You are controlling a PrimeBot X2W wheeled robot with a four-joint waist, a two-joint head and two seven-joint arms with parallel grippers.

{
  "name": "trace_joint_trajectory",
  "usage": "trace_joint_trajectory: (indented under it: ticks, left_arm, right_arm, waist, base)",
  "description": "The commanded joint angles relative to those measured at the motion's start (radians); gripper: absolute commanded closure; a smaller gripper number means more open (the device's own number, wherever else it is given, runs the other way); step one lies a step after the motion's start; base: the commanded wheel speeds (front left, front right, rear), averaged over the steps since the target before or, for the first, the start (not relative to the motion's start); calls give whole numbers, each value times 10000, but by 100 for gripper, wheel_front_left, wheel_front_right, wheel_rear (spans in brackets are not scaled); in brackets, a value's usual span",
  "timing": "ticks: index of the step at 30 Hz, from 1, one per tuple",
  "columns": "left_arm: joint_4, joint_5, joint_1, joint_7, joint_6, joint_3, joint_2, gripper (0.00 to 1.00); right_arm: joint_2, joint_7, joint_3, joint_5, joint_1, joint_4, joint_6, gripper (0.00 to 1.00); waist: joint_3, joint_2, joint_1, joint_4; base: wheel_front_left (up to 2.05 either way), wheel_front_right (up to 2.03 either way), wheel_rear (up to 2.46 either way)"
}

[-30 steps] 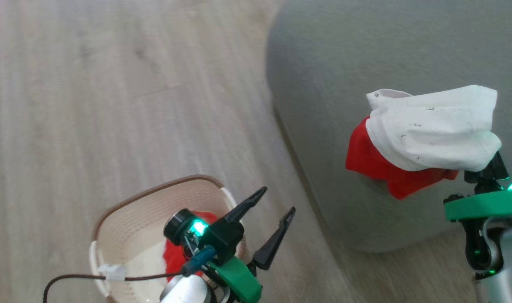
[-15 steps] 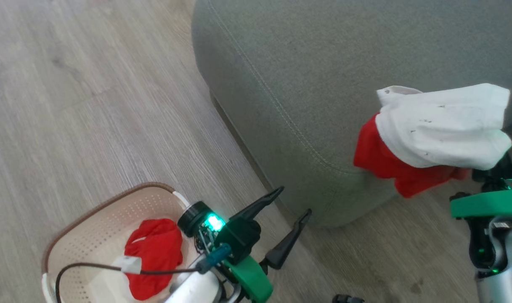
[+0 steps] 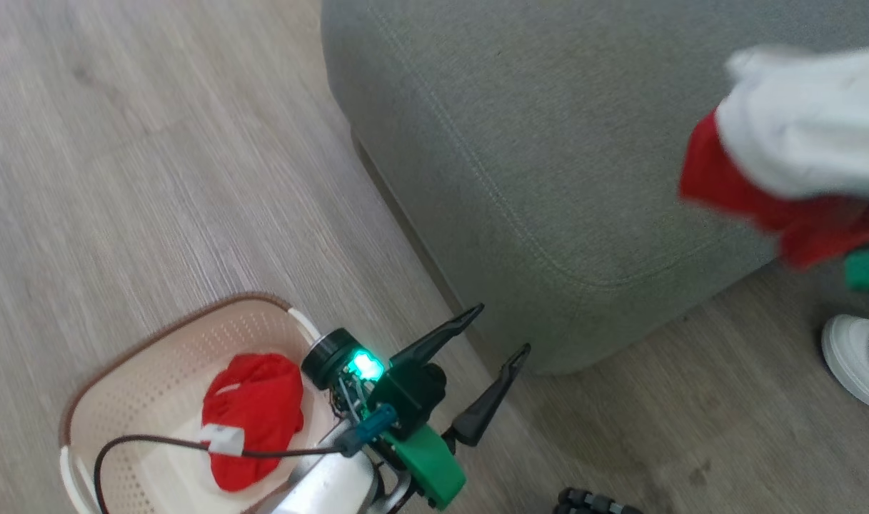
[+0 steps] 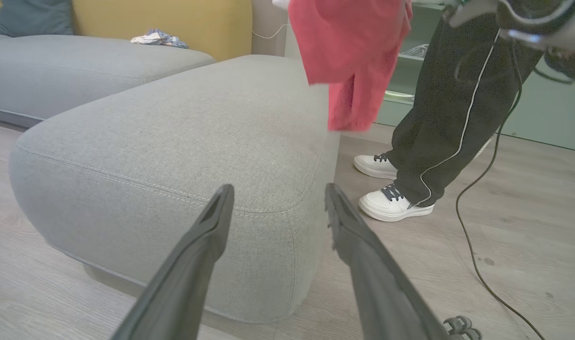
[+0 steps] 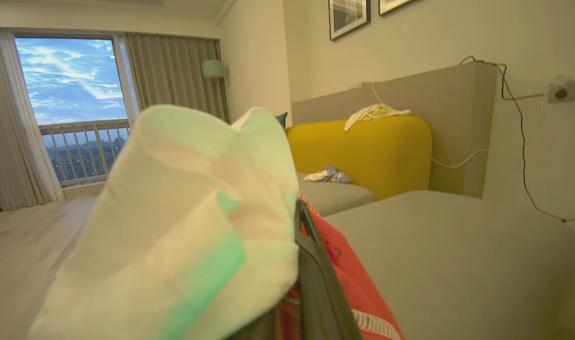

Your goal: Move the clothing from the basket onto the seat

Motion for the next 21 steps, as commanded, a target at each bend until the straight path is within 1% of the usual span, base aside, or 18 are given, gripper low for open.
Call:
trace_joint_trajectory:
  ticks: [1, 5, 8, 9, 12, 16, 17, 21]
  left_arm:
    - [-251, 157, -508, -53, -9, 160, -79, 0]
    - [-198, 327, -863, -53, -9, -47, 55, 0]
    - [-96, 416, -1265, -53, -9, -432, 225, 0]
    - [-96, 416, -1265, -53, -9, -432, 225, 0]
    - [-56, 441, -1673, -53, -9, -615, 324, 0]
    - [9, 491, -2203, -53, -9, -808, 490, 0]
    - [45, 505, -2405, -53, -9, -891, 545, 0]
    - [77, 562, -2748, -53, -9, -986, 617, 0]
  right_arm:
    - [-571, -65, 50, 122, -845, -459, -2, 100]
    - [-1172, -65, -119, 452, -2036, -350, -2, 100]
    - [-1687, -65, -367, 888, -2895, -33, -2, 100]
    - [-1687, -65, -367, 888, -2895, -33, -2, 100]
    - [-2249, -65, -595, 1400, -3836, 505, -2, 100]
    - [-2825, -65, -710, 1926, -5046, 1317, -2, 100]
    - [-3145, -65, -683, 2074, -5577, 1811, -2, 100]
    - [-3622, -65, -666, 2161, -6450, 2925, -2, 100]
  waist:
    - [387, -1, 0, 190]
    - [1069, -1, 0, 427]
    - [1755, -1, 0, 787]
    - [1755, -1, 0, 787]
    - [2463, -1, 0, 1083]
    - [3296, -1, 0, 1445]
    - [3657, -1, 0, 1620]
    - [4260, -1, 0, 1952]
  base:
    - [0, 0, 0]
    - [0, 0, 0]
    - [0, 0, 0]
    - [0, 0, 0]
    - [0, 0, 0]
    - [0, 0, 0]
    - [0, 0, 0]
    - [0, 0, 0]
